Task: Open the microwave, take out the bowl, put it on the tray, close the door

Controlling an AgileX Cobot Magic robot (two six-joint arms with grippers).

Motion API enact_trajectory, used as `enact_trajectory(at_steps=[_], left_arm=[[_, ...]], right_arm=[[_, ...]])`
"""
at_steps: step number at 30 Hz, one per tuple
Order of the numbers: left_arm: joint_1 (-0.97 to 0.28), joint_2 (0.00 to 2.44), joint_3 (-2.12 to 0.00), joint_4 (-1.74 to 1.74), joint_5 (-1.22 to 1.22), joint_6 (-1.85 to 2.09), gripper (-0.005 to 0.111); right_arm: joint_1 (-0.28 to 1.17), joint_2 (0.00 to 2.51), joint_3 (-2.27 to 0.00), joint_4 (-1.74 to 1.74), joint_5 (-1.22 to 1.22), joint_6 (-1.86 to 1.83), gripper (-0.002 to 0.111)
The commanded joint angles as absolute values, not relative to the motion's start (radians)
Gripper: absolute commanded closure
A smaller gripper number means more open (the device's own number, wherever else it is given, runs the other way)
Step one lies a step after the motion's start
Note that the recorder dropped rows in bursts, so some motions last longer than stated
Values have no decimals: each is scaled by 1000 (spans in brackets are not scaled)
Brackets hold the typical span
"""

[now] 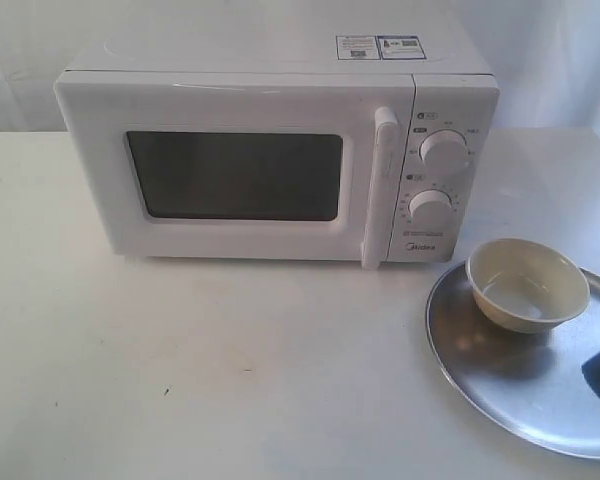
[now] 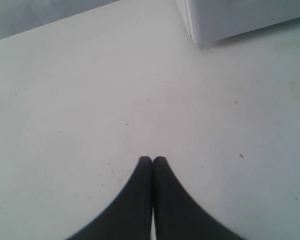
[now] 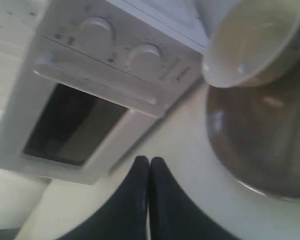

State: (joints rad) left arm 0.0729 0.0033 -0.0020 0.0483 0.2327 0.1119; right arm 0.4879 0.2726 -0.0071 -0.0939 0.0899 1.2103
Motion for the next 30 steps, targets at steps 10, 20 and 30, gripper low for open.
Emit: enact_trajectory(at_steps=[10, 20, 30], left_arm=[[69, 0, 0, 45, 235, 108, 107], [69, 0, 0, 45, 232, 108, 107], [69, 0, 0, 45, 232, 108, 107]], right_arm=[[480, 0, 0, 18, 314, 255, 108], [480, 0, 0, 33, 316, -142, 108], [480, 0, 0, 29, 320, -117, 108]])
